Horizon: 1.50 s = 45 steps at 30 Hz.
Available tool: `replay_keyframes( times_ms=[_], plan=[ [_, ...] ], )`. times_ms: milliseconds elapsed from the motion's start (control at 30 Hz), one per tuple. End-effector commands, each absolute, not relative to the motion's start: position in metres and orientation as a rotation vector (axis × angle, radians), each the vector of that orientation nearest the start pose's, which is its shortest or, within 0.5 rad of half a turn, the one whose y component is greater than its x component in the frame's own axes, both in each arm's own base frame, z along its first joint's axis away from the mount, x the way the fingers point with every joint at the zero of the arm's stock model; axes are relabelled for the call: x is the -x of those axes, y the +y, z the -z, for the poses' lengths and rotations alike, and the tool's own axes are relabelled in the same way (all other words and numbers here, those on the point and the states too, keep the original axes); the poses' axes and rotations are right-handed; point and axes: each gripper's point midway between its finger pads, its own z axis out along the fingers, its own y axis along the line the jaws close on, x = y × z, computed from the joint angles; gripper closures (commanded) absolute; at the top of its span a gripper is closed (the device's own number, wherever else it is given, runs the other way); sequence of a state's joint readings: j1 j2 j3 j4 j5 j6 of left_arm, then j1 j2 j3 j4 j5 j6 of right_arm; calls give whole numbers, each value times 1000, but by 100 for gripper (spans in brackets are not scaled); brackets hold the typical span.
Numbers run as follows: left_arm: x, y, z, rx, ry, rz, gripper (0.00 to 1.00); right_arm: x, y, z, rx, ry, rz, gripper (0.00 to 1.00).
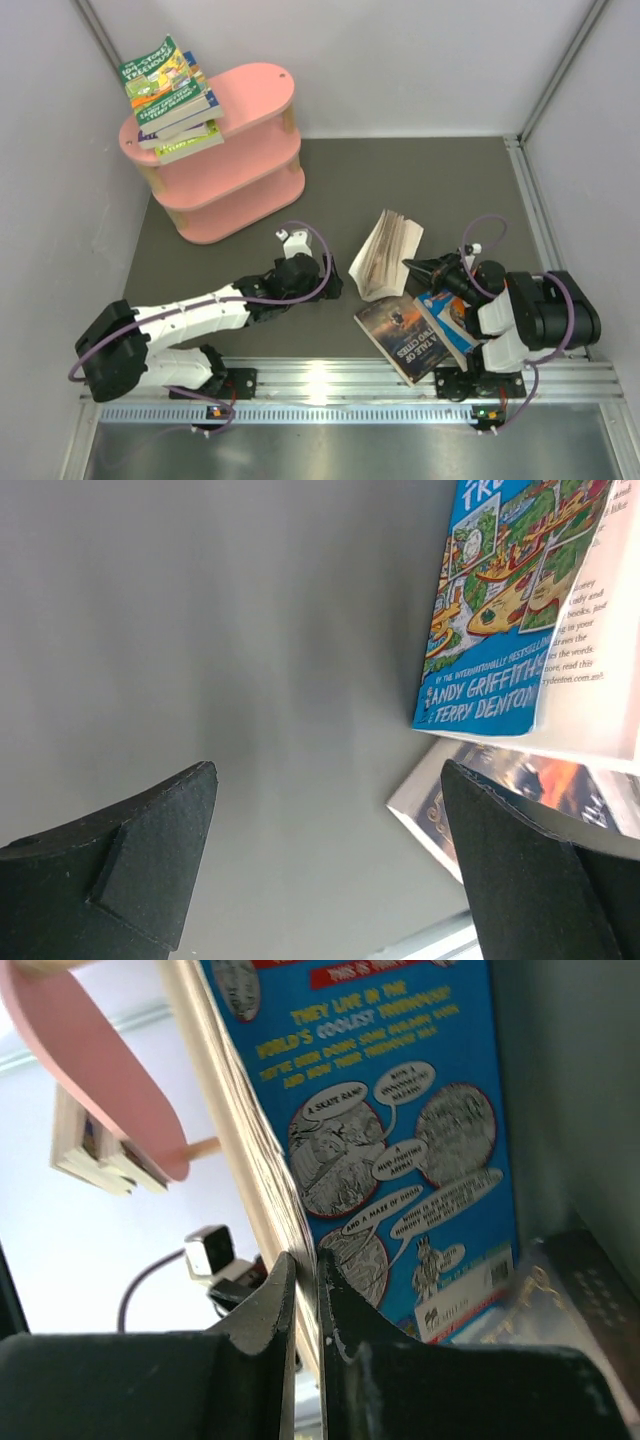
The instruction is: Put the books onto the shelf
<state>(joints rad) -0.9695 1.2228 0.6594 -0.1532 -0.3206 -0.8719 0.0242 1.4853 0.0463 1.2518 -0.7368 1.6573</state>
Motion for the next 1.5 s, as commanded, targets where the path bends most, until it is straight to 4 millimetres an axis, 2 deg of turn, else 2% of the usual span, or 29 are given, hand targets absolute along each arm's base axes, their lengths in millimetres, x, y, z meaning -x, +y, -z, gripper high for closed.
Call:
replay_keyframes(
  times_ms=[0, 133, 200, 233, 267, 333, 400, 467, 567, 700, 800, 967, 1100, 1267, 1300, 1333, 1367, 1400, 1433, 1467],
  plan=[
    [-225, -263, -101, 58, 2286, 549, 1, -236, 168, -123, -793, 1874, -1852, 100],
    [-231, -270, -90, 39, 2304, 515, 1, -221, 173, -98, -776, 1993, -1843, 100],
    [-235, -277, -88, 30, 2307, 513, 1, -210, 175, -76, -800, 2090, -1851, 100],
    [-236, -278, -86, 29, 2310, 509, 1, -208, 177, -77, -787, 2100, -1864, 100],
    [-239, -283, -88, 18, 2298, 525, 1, -203, 178, -67, -799, 2139, -1864, 100],
    [-243, -292, -87, 5, 2302, 533, 1, -198, 180, -61, -766, 2180, -1882, 100],
    [-245, -304, -94, -27, 2304, 566, 1, -196, 180, -54, -773, 2205, -1884, 77],
    [-245, -311, -89, -55, 2328, 567, 2, -195, 180, -53, -758, 2205, -1878, 53],
    [-243, -317, -85, -67, 2349, 578, 2, -197, 180, -60, -728, 2188, -1885, 42],
    [-238, -311, -72, -66, 2373, 569, 2, -202, 180, -64, -719, 2179, -1883, 40],
    [-234, -315, -66, -76, 2389, 596, 2, -208, 179, -63, -723, 2173, -1864, 40],
    [-228, -331, -49, -120, 2446, 651, 2, -222, 180, -62, -730, 2161, -1834, 40],
    [-218, -341, -29, -167, 2520, 669, 4, -230, 180, -63, -733, 2146, -1817, 40],
    [-214, -354, -22, -181, 2526, 703, 5, -242, 184, -70, -701, 2134, -1806, 40],
    [-213, -355, -21, -182, 2525, 706, 5, -240, 184, -60, -759, 2190, -1788, 40],
    [-212, -356, -22, -176, 2523, 713, 5, -242, 185, -58, -694, 2205, -1735, 41],
    [-213, -356, -24, -173, 2518, 715, 5, -236, 187, -39, -784, 2339, -1678, 42],
    [-214, -356, -27, -171, 2510, 719, 5, -237, 183, -23, -687, 2400, -1525, 43],
    [-213, -355, -28, -172, 2507, 718, 5, -241, 180, -23, -633, 2437, -1428, 52],
    [-214, -355, -29, -171, 2503, 717, 5, -234, 181, -15, -645, 2572, -1315, 56]
  ],
)
